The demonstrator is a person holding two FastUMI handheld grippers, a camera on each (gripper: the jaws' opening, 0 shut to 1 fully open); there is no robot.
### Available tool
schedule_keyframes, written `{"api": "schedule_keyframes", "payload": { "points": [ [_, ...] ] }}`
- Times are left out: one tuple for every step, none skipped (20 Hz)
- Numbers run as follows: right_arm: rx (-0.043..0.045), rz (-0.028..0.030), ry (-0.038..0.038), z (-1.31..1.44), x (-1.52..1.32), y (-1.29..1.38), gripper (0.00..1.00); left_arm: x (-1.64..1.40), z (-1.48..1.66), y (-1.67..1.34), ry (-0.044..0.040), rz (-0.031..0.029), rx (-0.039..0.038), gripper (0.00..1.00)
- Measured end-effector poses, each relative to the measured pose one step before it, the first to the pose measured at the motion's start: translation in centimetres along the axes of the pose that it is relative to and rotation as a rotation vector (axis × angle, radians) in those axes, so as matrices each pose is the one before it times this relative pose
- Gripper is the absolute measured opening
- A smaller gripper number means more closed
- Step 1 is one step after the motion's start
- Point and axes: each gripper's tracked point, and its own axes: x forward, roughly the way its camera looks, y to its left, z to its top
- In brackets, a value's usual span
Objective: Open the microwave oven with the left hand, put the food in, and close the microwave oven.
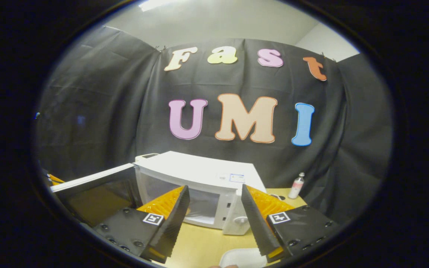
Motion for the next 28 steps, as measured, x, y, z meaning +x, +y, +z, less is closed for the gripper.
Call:
{"api": "schedule_keyframes", "payload": {
  "points": [
    [0.00054,-0.01051,0.00082,0.082,-0.025,-0.532,0.83,0.123,0.154,-0.381,-0.01478,-0.00935,0.00027,0.01],
    [0.00279,-0.01191,0.0029,-0.037,0.077,-0.598,0.83,0.388,-0.19,-0.277,0.00649,0.00821,0.00588,0.02],
    [0.00528,-0.01076,0.00184,0.043,0.111,-0.468,0.83,0.539,-0.314,-0.335,0.01657,-0.00521,0.00879,0.0],
    [0.00872,-0.0078,0.00614,-0.162,0.158,-0.318,0.83,0.446,-0.293,-0.858,0.00979,-0.01254,0.00459,0.0],
    [0.01073,-0.0084,0.0078,-0.116,0.18,-0.317,0.83,0.218,0.155,-1.082,0.00187,-0.02297,0.00297,0.01],
    [0.00843,-0.00947,0.00933,-0.124,0.021,-0.35,0.84,0.268,0.271,-1.242,-0.0072,-0.02714,0.00186,0.0],
    [0.00531,-0.00977,0.00519,0.022,-0.012,-0.307,0.84,0.394,0.6,-1.215,-0.00924,-0.02966,0.00762,0.0],
    [0.00158,-0.00992,0.00026,0.095,-0.06,-0.428,0.83,0.436,0.453,-1.151,-0.00734,-0.0262,0.01469,0.01],
    [-0.00385,-0.01192,0.00277,0.094,-0.028,-0.474,0.84,0.675,0.092,-0.867,-0.00183,-0.02219,0.0215,0.0],
    [-0.00394,-0.01326,0.00559,-0.037,-0.226,-0.525,0.83,0.506,0.211,-0.441,0.00002,-0.01284,0.02127,0.0],
    [-0.00036,-0.01098,0.00032,0.186,-0.209,-0.505,0.83,0.316,0.193,-0.238,0.001,-0.01385,0.01545,0.0],
    [-0.00102,-0.01139,-0.00314,0.366,-0.335,-0.505,0.83,0.317,0.424,-0.319,-0.00665,-0.01445,0.00834,0.0],
    [-0.00289,-0.01304,-0.00076,0.205,-0.368,-0.654,0.83,0.317,0.439,-0.296,-0.00802,-0.01674,0.00334,0.01],
    [-0.00242,-0.01269,0.00175,0.087,-0.496,-0.702,0.83,0.499,0.399,-0.377,-0.00362,-0.01414,0.00118,0.0],
    [-0.0001,-0.00978,-0.00036,0.19,-0.421,-0.602,0.83,0.55,0.249,-0.361,-0.00028,-0.01491,-0.0018,0.0],
    [0.00052,-0.01064,-0.00295,0.243,-0.527,-0.652,0.83,0.557,0.194,-0.492,-0.00012,-0.01662,-0.00216,0.0],
    [-0.00211,-0.01352,0.00124,0.127,-0.479,-0.73,0.83,0.569,0.243,-0.601,0.00098,-0.01543,0.0,0.01],
    [-0.0039,-0.01208,0.00257,-0.308,-0.839,-0.996,0.83,0.461,0.334,-0.61,-0.00305,-0.01638,0.00265,0.0],
    [-0.00778,-0.01408,0.00024,0.111,-0.436,-0.74,0.83,0.441,0.248,-0.5,-0.00608,-0.01432,0.00897,0.0],
    [-0.00972,-0.01329,0.00015,0.062,-0.332,-0.746,0.83,0.456,0.359,-0.246,-0.00239,0.00256,0.01281,0.0],
    [-0.00706,-0.01211,0.00086,0.007,-0.253,-0.679,0.83,0.744,0.054,-0.165,0.00114,0.00176,0.01067,0.0],
    [-0.00357,-0.01212,0.00451,-0.147,-0.175,-0.663,0.83,0.403,0.067,-0.1,0.00437,-0.00781,0.00259,0.0],
    [0.00231,-0.0082,0.00456,-0.127,-0.145,-0.48,0.83,0.359,0.087,-0.135,0.0019,-0.00389,-0.00363,0.0],
    [0.00478,-0.00732,0.0056,-0.054,-0.179,-0.415,0.83,0.337,0.366,-0.24,-0.00195,-0.00321,-0.00694,0.0],
    [0.00551,-0.00753,0.00083,0.077,-0.076,-0.385,0.83,0.337,0.257,-0.186,-0.00374,-0.00161,-0.00712,0.0],
    [0.00505,-0.00721,-0.00217,0.102,-0.111,-0.476,0.83,0.368,0.177,-0.212,-0.00114,-0.00548,-0.00631,0.0],
    [0.00471,-0.00564,-0.00152,0.098,-0.081,-0.308,0.83,0.473,0.076,-0.263,0.00247,-0.00457,-0.00133,0.0],
    [0.00727,-0.00545,0.00287,-0.139,-0.011,-0.311,0.83,0.391,0.054,-0.225,0.0063,0.00176,0.00454,0.0]
  ]
}}
